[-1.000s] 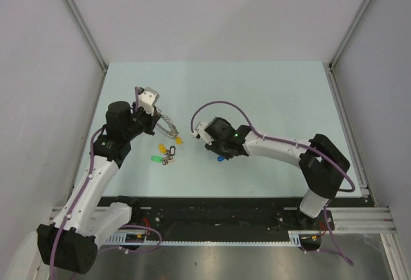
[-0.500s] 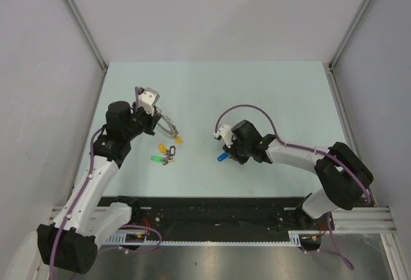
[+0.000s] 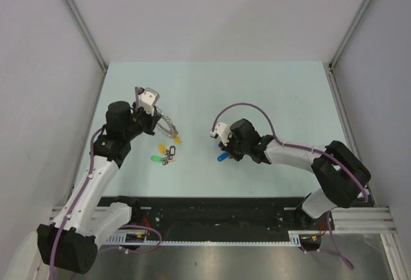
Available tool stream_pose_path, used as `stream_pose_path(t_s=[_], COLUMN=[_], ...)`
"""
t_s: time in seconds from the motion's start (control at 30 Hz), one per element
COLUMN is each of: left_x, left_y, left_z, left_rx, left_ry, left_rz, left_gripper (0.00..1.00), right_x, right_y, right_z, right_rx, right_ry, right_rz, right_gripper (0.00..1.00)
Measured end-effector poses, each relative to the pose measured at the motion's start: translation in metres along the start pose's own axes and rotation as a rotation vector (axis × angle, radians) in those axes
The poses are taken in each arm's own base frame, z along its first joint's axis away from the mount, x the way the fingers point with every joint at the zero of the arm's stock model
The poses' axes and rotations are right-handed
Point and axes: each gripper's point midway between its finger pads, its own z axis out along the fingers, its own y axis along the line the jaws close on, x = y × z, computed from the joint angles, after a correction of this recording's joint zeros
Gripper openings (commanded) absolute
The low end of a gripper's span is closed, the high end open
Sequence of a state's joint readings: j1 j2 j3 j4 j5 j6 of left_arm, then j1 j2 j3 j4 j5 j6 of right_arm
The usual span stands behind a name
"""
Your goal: Put the keys on the keyring
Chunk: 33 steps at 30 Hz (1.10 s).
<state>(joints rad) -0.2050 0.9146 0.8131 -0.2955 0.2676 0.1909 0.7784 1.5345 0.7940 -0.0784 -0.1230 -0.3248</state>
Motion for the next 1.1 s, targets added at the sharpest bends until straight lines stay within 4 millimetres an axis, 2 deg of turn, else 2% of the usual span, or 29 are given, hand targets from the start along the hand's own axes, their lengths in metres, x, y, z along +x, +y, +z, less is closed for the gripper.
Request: stream_pose_path(t_s=[0.37, 0.9, 1.1], left_x=[0.000, 0.000, 0.000], left_y=[0.000, 0.000, 0.000], left_z=[0.000, 0.000, 0.000], left_rx=[0.001, 0.001, 0.001], left_ry=[0.002, 0.002, 0.002], left_rz=[-0.001, -0.001, -0.001], left_gripper=[0.00, 0.00, 0.00], right_x=[0.010, 0.013, 0.014], right_y=[0.009, 0.001, 0.000], right_z=[0.015, 0.014, 0.014], right_rx=[-0.012, 0.034, 0.038], right_ry=[0.065, 0.087, 0.092], right_rz=[-0.044, -0.052, -0.053], right_gripper=[0.20, 0.20, 0.14])
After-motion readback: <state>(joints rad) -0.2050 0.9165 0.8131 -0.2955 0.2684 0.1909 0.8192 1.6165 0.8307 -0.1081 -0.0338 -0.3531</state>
